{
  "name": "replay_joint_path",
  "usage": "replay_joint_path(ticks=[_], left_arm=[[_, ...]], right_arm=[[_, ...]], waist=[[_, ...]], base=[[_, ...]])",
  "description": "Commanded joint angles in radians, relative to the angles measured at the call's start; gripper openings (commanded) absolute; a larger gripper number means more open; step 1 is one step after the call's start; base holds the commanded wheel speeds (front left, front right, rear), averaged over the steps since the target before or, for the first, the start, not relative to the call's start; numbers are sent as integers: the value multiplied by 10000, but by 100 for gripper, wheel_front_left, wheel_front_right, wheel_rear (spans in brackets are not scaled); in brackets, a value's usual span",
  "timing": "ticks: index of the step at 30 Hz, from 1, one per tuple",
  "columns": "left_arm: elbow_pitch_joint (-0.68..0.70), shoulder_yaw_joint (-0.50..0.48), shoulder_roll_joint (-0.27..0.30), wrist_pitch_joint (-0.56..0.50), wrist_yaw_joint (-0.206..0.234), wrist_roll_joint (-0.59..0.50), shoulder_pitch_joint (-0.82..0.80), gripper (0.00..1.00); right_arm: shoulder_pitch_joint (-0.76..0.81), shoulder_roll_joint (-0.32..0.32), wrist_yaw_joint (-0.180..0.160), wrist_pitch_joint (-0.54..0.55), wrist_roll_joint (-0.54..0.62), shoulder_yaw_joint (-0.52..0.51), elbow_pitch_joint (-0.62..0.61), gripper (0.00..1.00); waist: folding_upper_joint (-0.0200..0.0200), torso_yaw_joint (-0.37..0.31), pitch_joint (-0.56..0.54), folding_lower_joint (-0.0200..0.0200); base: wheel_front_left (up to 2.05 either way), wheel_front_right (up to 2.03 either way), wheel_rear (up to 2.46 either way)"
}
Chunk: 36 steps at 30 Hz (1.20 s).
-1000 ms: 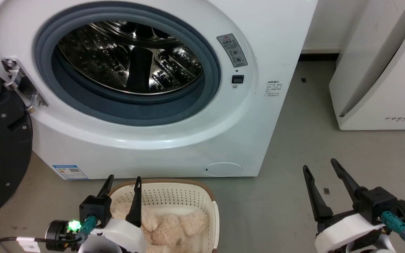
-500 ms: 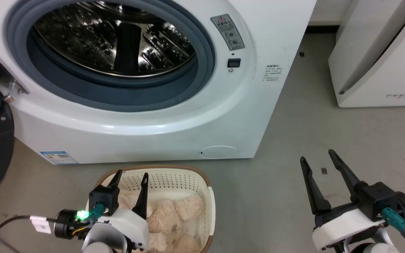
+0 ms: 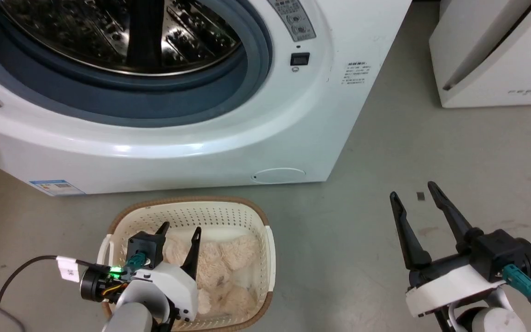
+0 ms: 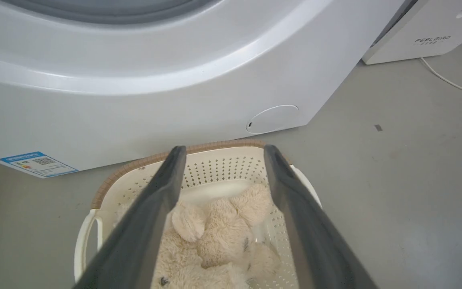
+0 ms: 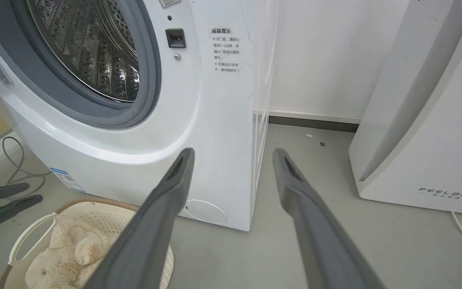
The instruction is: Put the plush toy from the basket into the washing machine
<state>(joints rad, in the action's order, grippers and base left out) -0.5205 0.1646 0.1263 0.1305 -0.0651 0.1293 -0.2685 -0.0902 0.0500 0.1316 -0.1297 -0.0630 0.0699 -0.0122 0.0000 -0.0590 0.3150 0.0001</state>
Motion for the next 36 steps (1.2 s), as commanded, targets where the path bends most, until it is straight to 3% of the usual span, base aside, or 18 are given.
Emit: replay_joint_path(ticks=[1, 16, 36], left_arm=[[-376, 146, 129, 78, -66, 141, -309, 100], [-2860, 885, 493, 107, -179, 374, -1736, 100], [-5404, 1885, 1404, 50, 235, 622, -3478, 100]], right_arm=[[-224, 1, -5, -119, -64, 29, -60, 100], [-552, 2, -6, -432, -245, 188, -192, 100], [-984, 2, -8, -870, -479, 549, -467, 100]], waist=[[0, -76, 188, -1], [0, -371, 1318, -1], [0, -788, 2945, -1]], base=[[0, 0, 0], [0, 0, 0], [0, 0, 0]])
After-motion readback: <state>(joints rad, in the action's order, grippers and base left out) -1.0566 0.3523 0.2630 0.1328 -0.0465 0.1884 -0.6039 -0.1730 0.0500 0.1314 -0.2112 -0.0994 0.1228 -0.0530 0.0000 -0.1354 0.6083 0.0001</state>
